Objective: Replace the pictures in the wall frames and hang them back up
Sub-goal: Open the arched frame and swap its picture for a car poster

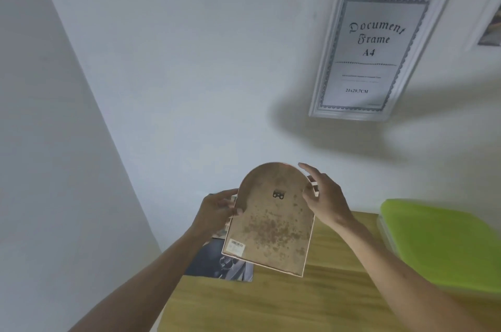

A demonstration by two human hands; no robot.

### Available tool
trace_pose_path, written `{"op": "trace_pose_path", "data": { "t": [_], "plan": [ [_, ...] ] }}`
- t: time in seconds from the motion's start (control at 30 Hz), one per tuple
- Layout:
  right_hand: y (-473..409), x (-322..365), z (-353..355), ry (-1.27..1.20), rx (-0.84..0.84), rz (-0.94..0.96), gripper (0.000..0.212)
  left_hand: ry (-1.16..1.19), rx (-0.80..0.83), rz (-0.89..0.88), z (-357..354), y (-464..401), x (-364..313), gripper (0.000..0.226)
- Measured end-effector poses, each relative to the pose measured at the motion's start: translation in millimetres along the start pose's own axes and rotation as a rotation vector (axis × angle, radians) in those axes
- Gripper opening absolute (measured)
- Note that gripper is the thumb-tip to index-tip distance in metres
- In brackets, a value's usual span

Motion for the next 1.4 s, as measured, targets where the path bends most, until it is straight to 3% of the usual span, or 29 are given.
{"op": "trace_pose_path", "data": {
  "t": [0.13, 0.2, 0.33, 0.43, 0.67, 0.8, 0.93, 1.07, 1.27, 1.4],
  "plan": [
    [-2.6, 12.7, -22.6, 0.362, 0.007, 0.102, 0.068, -0.014, -0.017, 0.016, 7.3, -8.0, 4.7, 0.038],
    [-5.5, 15.5, -30.9, 0.439, 0.020, 0.078, 0.072, -0.059, -0.020, 0.005, 9.8, -11.0, 8.5, 0.034],
    [-9.5, 18.3, -43.5, 0.475, 0.070, 0.017, 0.070, -0.128, -0.052, -0.007, 15.5, -13.5, 18.3, 0.049],
    [-15.2, 22.1, -49.5, 0.421, 0.136, -0.068, 0.053, -0.132, -0.058, 0.005, 16.1, -10.4, 23.7, 0.033],
    [-41.3, 14.4, -53.6, 0.341, 0.354, -0.247, 0.016, -0.143, -0.046, 0.072, 11.2, -6.3, 33.1, 0.034],
    [-44.5, 14.8, -52.4, 0.360, 0.397, -0.302, 0.016, -0.095, -0.041, 0.116, 6.0, -5.0, 42.9, 0.037],
    [-43.7, 12.9, -55.2, 0.337, 0.406, -0.295, 0.035, -0.011, -0.017, 0.199, 8.0, -3.9, 55.7, 0.028],
    [-37.6, 10.8, -47.9, 0.078, 0.288, -0.326, 0.049, 0.074, -0.029, 0.263, 10.1, -4.3, 62.4, 0.025],
    [-6.6, -11.6, -39.9, -0.203, 0.255, -0.478, 0.047, 0.205, -0.095, 0.332, 12.5, -13.1, 68.6, 0.021],
    [20.9, -26.0, -46.7, -0.292, 0.266, -0.504, 0.036, 0.266, -0.091, 0.373, 7.2, -20.4, 77.9, 0.033]
  ]
}}
Point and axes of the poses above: each hand's wrist, its own y-axis away from the middle knuckle, its own z-axis out of the back of the hand, x = y × z, the point moved 4 cm from there along -y, towards the middle knuckle
